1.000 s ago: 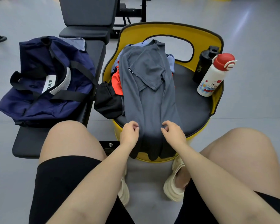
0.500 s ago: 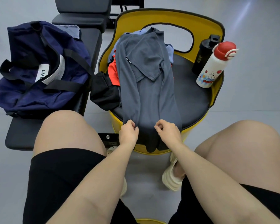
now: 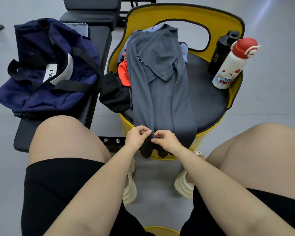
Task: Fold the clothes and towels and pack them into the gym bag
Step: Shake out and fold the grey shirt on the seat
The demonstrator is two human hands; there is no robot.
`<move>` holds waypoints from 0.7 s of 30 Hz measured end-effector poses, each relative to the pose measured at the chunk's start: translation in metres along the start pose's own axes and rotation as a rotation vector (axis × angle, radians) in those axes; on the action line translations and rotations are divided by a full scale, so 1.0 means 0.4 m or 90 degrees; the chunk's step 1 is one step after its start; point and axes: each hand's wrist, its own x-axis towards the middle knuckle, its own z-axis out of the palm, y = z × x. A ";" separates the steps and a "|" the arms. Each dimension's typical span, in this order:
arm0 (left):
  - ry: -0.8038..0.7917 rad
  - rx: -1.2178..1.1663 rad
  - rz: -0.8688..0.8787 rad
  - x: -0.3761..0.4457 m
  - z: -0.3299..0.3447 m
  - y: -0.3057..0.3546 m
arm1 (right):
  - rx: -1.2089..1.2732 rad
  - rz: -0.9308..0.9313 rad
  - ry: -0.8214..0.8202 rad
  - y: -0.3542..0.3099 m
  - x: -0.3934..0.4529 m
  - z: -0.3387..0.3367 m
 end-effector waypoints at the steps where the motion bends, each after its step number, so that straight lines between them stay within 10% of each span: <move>1: 0.003 0.007 -0.010 0.000 -0.001 -0.004 | -0.023 0.008 -0.002 0.002 0.000 0.002; 21: 0.037 -0.081 -0.199 0.026 -0.013 -0.082 | -0.105 0.282 0.049 0.168 -0.043 -0.125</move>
